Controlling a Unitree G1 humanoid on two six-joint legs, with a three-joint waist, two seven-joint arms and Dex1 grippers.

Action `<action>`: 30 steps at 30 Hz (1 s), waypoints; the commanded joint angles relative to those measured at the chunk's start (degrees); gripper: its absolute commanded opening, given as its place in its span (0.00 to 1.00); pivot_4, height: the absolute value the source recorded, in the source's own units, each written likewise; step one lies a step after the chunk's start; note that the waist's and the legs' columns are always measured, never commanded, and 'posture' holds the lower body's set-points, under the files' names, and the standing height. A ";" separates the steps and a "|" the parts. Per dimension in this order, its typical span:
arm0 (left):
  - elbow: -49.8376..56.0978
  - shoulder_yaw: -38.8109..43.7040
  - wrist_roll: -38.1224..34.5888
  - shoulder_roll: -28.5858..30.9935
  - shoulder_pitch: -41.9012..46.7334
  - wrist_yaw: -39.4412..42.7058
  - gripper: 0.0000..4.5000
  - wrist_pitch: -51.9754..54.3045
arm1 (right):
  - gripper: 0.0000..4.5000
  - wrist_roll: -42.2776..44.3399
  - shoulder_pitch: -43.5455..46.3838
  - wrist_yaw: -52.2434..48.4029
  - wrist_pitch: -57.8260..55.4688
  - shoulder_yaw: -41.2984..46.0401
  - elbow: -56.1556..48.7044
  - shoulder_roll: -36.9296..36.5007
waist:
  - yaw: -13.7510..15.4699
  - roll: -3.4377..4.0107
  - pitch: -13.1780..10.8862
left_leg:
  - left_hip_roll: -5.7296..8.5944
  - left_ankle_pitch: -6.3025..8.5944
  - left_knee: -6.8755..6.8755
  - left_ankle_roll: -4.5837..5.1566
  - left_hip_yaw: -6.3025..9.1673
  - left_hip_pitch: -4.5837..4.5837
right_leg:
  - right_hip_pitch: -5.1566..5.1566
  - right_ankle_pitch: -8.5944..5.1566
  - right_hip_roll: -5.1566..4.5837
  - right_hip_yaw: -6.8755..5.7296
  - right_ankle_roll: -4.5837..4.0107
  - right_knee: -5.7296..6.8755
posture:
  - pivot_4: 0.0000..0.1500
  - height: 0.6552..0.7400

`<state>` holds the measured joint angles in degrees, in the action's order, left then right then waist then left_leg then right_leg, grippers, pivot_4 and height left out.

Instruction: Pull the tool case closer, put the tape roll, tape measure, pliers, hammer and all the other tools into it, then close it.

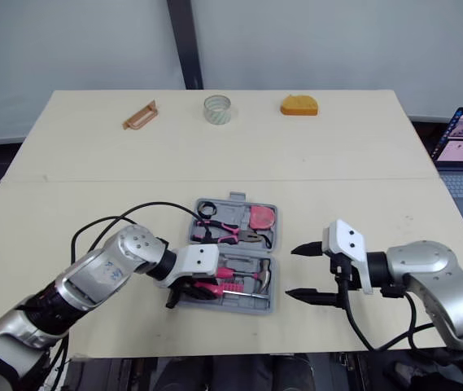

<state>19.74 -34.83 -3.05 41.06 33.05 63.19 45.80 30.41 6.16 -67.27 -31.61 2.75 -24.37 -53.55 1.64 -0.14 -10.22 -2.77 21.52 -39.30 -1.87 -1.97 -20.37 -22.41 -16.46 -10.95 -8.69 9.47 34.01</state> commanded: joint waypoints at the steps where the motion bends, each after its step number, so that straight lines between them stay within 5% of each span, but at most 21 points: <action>1: 1.51 -0.84 1.26 0.61 0.48 0.26 0.15 -1.01 | 1.00 0.87 0.01 -0.40 -0.11 1.12 -1.23 -1.05 | 0.00 0.00 0.00 | 0.00 0.00 0.00 0.00 0.00 0.00 | 0.00 0.00 0.00 0.00 0.00 0.00 | 1.00 1.00; 30: 1.71 -2.51 1.97 -1.46 -0.66 -1.29 0.15 0.93 | 1.00 1.00 -0.23 -1.31 0.32 1.43 -0.65 -2.81 | 0.07 -0.01 0.01 | 0.00 0.03 -0.19 0.05 0.00 -0.01 | 0.03 0.00 0.00 0.02 0.00 0.08 | 1.00 1.00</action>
<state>19.87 -36.98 -1.58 39.92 32.94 62.51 46.76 30.45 5.59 -67.83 -31.54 2.75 -24.35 -55.56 1.71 -0.15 -10.21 -2.77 21.55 -39.51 -1.82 -1.97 -20.38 -22.37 -16.45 -10.95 -8.67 9.48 34.10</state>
